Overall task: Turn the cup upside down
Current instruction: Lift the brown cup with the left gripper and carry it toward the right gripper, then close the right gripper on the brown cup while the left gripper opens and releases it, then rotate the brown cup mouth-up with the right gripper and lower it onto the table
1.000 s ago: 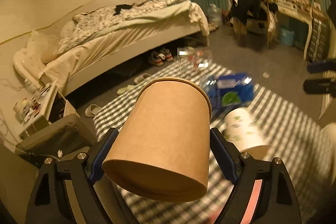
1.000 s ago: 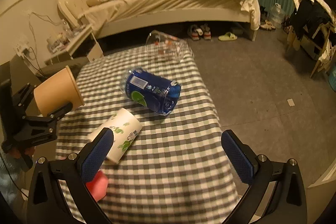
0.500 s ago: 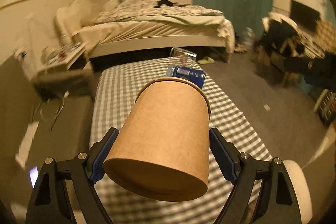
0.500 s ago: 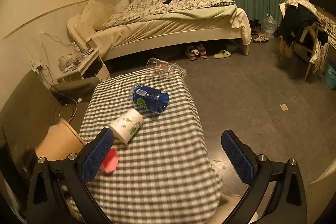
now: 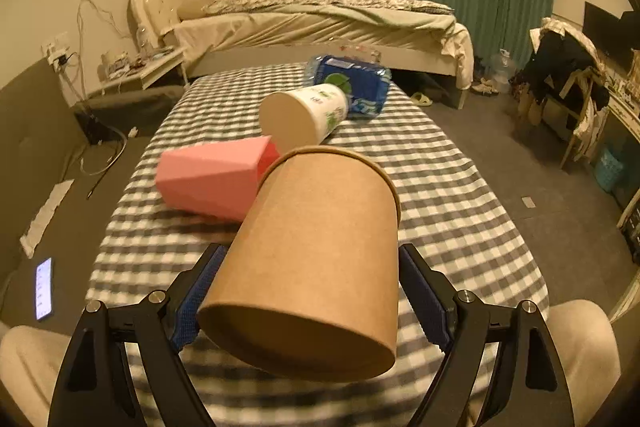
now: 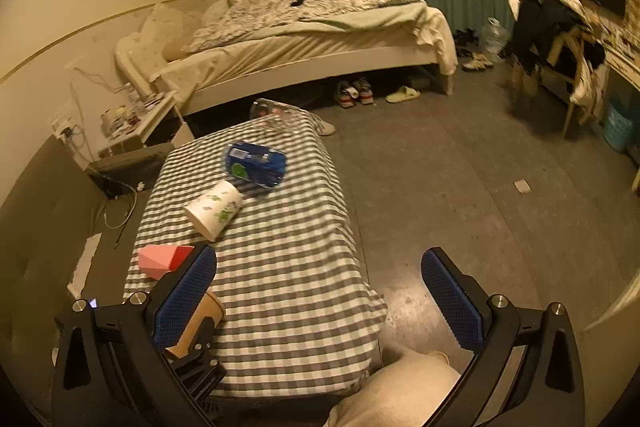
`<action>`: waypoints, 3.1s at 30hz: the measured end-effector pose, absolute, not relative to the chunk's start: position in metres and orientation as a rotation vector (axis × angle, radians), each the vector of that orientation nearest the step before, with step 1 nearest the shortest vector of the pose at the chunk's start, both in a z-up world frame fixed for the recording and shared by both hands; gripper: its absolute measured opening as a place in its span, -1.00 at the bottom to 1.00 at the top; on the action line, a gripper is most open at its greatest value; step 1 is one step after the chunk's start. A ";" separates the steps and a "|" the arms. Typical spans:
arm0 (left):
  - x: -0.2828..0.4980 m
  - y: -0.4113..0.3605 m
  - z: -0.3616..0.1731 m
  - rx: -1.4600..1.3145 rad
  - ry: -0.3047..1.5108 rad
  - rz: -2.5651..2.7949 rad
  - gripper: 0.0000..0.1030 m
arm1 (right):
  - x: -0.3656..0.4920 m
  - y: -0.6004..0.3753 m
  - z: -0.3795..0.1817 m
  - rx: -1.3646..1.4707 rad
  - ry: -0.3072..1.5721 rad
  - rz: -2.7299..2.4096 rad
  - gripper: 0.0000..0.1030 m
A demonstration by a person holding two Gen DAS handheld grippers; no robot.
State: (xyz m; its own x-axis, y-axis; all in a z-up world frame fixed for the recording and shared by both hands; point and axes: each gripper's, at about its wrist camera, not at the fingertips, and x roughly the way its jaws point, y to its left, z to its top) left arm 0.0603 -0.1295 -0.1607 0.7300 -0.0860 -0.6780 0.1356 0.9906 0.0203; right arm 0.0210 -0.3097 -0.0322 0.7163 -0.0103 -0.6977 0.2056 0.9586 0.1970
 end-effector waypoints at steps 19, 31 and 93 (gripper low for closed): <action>0.071 -0.124 -0.170 -0.044 1.053 -0.342 0.71 | 0.052 -0.304 -0.045 0.240 0.820 -0.131 0.99; 0.008 -0.076 -0.090 0.008 0.859 -0.324 0.71 | 0.020 -0.268 -0.012 0.178 0.749 -0.127 0.99; 0.053 0.050 -0.158 -0.088 0.964 -0.034 0.87 | 0.100 -0.165 -0.131 -0.068 1.323 -0.036 0.46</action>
